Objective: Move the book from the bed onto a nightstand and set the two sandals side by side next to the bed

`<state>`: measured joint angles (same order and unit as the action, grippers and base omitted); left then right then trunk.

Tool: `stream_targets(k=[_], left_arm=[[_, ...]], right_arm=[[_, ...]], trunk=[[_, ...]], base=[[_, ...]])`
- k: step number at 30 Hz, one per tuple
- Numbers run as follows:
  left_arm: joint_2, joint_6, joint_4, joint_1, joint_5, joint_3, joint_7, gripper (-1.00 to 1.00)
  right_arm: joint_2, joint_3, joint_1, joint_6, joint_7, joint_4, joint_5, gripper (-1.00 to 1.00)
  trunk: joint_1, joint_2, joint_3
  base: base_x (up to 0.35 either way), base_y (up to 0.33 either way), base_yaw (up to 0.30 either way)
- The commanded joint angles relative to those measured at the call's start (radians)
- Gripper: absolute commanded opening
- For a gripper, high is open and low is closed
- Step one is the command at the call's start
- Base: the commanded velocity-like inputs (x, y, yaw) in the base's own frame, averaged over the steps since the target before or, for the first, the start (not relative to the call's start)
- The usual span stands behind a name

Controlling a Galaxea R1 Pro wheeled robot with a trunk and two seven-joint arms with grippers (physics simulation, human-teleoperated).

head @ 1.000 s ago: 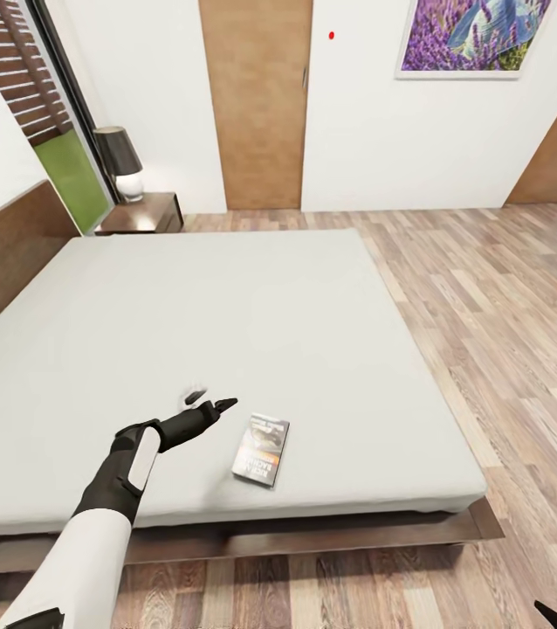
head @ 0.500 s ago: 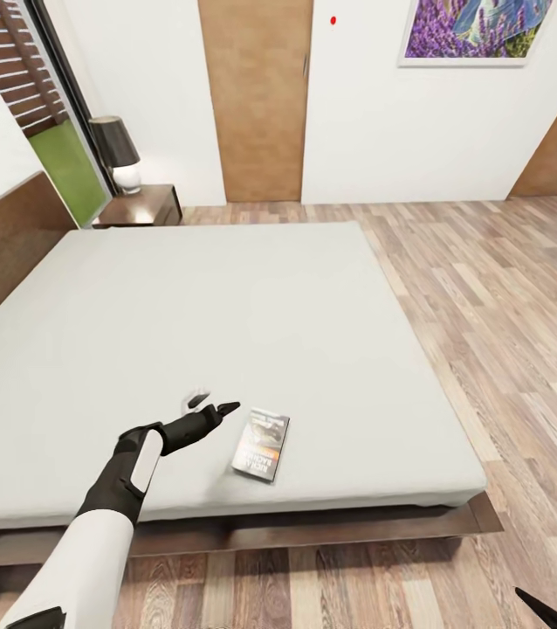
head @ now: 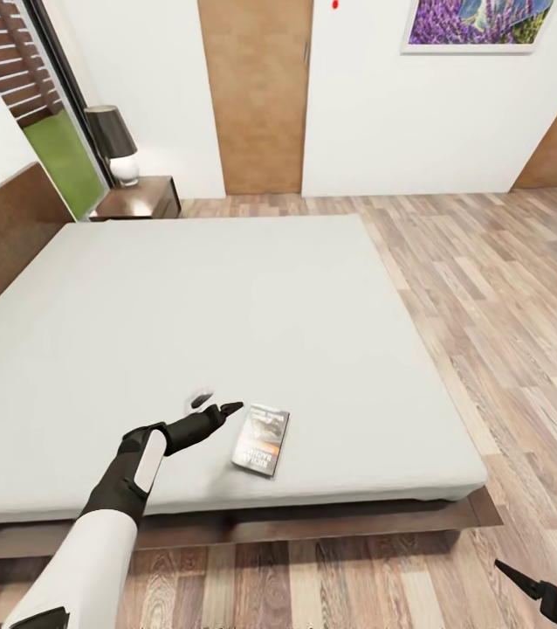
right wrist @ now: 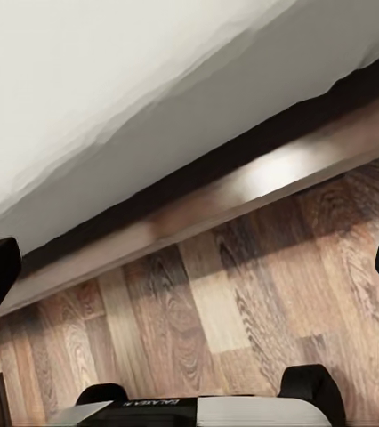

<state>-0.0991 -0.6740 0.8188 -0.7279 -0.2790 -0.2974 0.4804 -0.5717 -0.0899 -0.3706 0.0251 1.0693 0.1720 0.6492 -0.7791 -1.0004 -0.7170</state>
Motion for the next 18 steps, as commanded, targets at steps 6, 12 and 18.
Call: stream_targets(k=[6, 12, 18], left_arm=[[-0.007, -0.007, 0.000, -0.001, -0.002, -0.005, 0.003, 1.00], [-0.009, -0.007, 0.000, -0.001, -0.002, -0.005, 0.003, 1.00], [-0.009, -0.007, 0.000, -0.001, -0.002, -0.005, 0.003, 1.00]], right_arm=[[0.002, 0.000, -0.001, 0.000, 0.004, -0.005, -0.011, 1.00], [0.003, 0.001, -0.001, -0.001, 0.003, -0.006, -0.011, 1.00], [0.004, 0.001, -0.001, -0.001, 0.003, -0.007, -0.011, 1.00]], trunk=[[0.000, -0.001, -0.010], [0.000, -0.001, -0.020], [0.000, -0.001, -0.029]], base=[[0.000, 0.000, 0.000], [0.000, 0.000, 0.000], [0.000, 0.000, 0.000]])
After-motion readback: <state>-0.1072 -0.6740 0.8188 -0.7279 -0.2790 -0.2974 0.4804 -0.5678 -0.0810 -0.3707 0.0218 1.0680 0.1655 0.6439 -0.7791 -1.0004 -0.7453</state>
